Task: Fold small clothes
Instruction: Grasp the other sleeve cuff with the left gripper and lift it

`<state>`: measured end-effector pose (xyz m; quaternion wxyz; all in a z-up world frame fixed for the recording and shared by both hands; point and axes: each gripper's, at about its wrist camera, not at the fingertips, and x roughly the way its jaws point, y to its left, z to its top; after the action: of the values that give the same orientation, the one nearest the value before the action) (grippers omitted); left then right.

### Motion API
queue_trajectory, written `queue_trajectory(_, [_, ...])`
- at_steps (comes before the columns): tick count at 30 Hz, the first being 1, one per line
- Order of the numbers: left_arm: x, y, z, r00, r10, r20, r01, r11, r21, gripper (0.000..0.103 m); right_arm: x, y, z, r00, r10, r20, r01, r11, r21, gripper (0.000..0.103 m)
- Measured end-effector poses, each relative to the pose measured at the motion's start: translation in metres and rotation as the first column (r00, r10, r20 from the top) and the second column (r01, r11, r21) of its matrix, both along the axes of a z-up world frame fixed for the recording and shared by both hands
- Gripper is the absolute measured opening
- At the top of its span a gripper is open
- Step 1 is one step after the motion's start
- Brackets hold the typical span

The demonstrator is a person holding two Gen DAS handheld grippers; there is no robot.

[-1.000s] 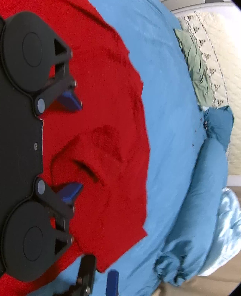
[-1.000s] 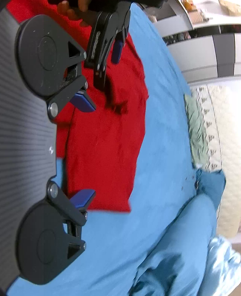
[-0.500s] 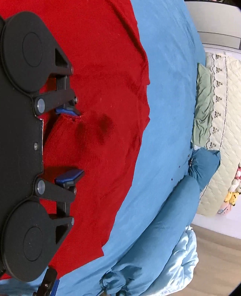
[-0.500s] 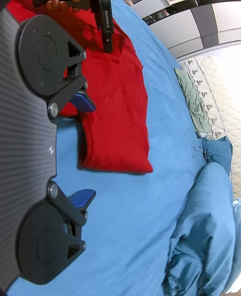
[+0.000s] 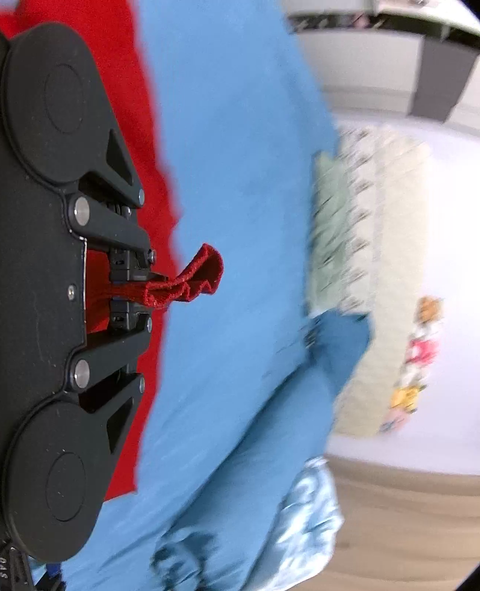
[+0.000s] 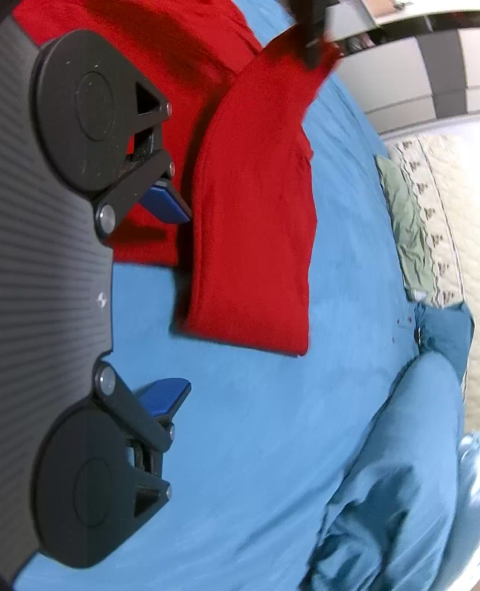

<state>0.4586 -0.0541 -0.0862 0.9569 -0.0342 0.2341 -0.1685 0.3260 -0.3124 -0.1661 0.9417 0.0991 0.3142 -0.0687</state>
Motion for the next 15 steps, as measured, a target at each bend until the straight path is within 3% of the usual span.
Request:
queue_trajectory(2, [-0.002,0.028,0.006,0.998,0.048,0.048,-0.049,0.999,0.023,0.004,0.006,0.011,0.002,1.000,0.026,-0.007,-0.026,0.999,-0.030,0.103])
queue_trajectory(4, [0.000,0.052,0.002,0.994,0.095,0.048,-0.097,0.995,0.040,0.004,0.013,0.024,0.001,0.998,0.052,-0.026,-0.053,0.996,-0.073,0.103])
queue_trajectory(8, [0.009,0.089,-0.020,0.986,0.165,-0.022,-0.164,0.986,0.027,0.004,0.034,0.050,-0.008,0.993,0.080,-0.087,-0.093,0.983,-0.161,0.103])
queue_trajectory(15, [0.009,0.109,-0.039,0.980,0.186,-0.077,-0.186,0.983,0.015,0.004,0.067,0.059,-0.010,0.997,0.006,-0.081,-0.027,0.965,-0.260,0.103])
